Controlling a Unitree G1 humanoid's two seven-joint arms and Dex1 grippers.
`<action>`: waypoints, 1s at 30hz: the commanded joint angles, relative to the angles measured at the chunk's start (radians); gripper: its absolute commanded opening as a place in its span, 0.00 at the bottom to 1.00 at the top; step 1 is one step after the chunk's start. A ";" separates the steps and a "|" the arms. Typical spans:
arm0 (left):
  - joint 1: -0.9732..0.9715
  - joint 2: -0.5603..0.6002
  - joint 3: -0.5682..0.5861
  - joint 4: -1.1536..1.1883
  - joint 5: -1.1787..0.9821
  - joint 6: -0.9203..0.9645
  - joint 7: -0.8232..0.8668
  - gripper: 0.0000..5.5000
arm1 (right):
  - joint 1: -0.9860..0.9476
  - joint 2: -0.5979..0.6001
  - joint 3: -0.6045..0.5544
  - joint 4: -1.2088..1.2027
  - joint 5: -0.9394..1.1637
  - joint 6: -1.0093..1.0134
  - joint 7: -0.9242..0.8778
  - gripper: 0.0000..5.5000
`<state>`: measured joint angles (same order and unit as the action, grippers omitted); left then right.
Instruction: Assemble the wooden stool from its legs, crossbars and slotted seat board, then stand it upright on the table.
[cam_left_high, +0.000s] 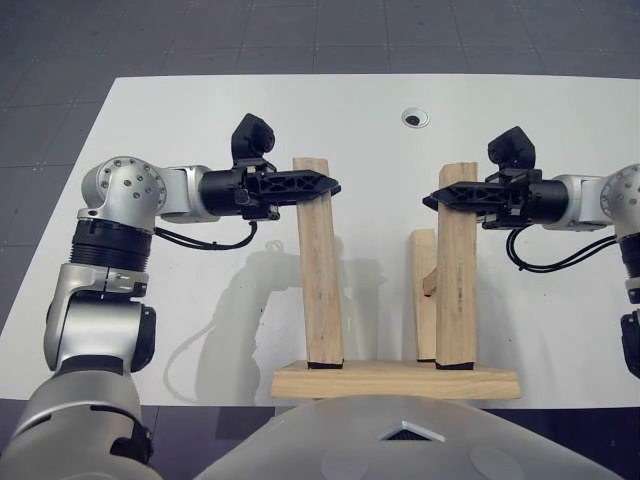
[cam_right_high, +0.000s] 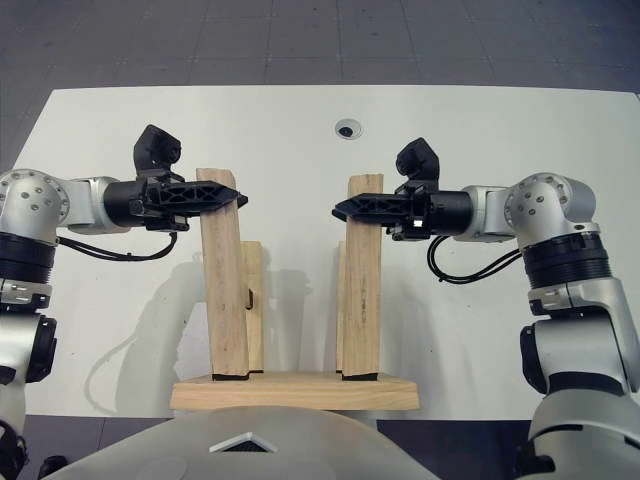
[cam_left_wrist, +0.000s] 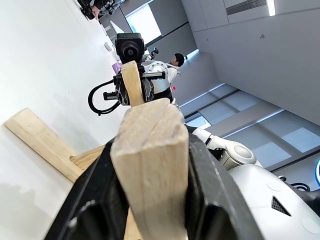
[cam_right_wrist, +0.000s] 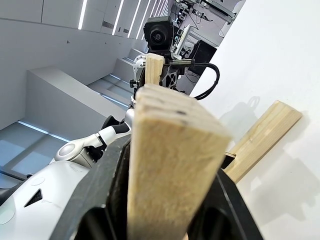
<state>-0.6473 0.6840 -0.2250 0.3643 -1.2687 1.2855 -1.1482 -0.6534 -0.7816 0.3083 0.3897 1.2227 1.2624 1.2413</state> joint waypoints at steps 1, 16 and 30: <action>0.039 -0.101 -0.170 0.056 0.141 0.104 -0.091 0.22 | 0.062 0.034 0.130 0.087 -0.299 -0.090 -0.067 0.21; -0.027 -0.128 -0.166 0.221 0.322 0.050 -0.285 0.51 | 0.021 0.091 0.112 0.207 -0.396 -0.110 0.012 0.61; -0.051 -0.003 -0.055 0.117 0.365 0.071 -0.414 0.95 | 0.075 0.030 -0.027 0.056 -0.378 -0.061 0.028 1.00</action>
<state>-0.7019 0.6547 -0.3031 0.5164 -0.9084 1.3426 -1.5467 -0.6442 -0.7172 0.2744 0.4690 0.9254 1.1735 1.3442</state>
